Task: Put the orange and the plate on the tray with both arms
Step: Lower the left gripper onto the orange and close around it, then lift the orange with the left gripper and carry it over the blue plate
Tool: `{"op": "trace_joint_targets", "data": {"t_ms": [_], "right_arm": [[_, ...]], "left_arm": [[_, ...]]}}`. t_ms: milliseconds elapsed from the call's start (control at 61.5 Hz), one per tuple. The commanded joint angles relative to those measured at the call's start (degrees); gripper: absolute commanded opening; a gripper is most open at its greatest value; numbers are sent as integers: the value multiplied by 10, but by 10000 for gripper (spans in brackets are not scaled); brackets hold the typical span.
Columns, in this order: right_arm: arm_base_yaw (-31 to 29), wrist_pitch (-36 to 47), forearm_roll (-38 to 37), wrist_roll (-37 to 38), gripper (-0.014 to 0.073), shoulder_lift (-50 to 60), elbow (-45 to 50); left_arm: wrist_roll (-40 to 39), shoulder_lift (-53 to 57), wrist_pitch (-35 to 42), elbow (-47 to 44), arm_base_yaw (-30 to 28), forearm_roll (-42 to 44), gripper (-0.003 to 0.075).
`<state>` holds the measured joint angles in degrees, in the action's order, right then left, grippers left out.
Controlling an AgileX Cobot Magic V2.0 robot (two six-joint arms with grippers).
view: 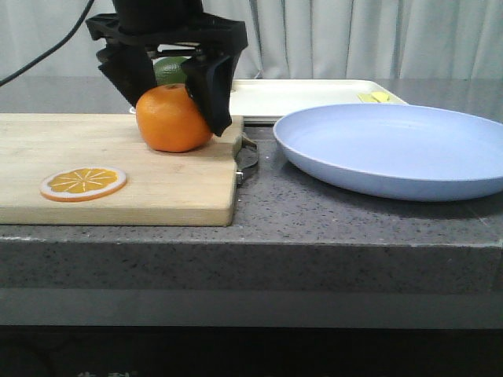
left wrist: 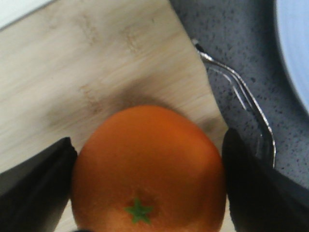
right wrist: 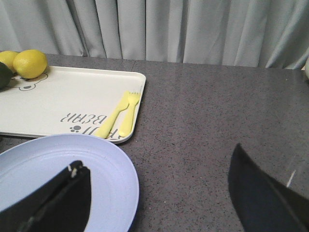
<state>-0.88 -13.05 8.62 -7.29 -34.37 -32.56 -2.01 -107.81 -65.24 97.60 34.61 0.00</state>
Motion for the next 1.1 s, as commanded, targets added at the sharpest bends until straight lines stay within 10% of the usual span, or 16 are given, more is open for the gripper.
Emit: {"op": "trace_joint_targets", "data": {"t_ms": [0,179,487,1089], "right_arm": [[-3,38,-1,0,592,-3,-20],[-3,38,-1,0,592,-3,-20],[-3,34,-1,0,592,-3,-20],[-3,34,-1,0,592,-3,-20]], "left_arm": [[-1,24,-2,20,4,-4,578],[-1,24,-2,20,4,-4,551],[14,24,1,61,9,-12,267],[29,-33,273,90,161,-46,265]]}}
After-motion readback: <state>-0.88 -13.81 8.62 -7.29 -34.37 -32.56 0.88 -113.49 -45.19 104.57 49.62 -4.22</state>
